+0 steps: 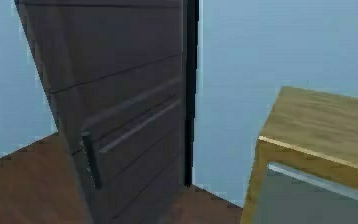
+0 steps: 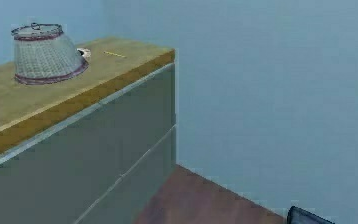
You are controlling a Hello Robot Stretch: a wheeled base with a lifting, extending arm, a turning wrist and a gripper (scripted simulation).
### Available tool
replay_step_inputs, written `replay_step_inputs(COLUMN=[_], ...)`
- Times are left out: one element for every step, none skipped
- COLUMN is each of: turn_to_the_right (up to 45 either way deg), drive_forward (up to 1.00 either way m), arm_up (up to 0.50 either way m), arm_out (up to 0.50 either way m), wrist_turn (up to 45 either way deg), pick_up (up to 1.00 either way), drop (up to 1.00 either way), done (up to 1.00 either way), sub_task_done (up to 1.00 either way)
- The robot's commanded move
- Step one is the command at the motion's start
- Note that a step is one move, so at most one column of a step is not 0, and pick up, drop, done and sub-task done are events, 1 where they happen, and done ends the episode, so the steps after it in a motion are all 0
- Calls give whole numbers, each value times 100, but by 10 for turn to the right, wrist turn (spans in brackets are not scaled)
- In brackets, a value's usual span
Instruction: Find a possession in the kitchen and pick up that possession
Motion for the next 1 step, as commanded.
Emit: replay_step_inputs(turn_to_the_right=[-360], drive_forward=[0], arm_up=[0], arm_out=[0], wrist_turn=[0], pick_up=[0], drop=[0], done=[0], sub_task_done=[0])
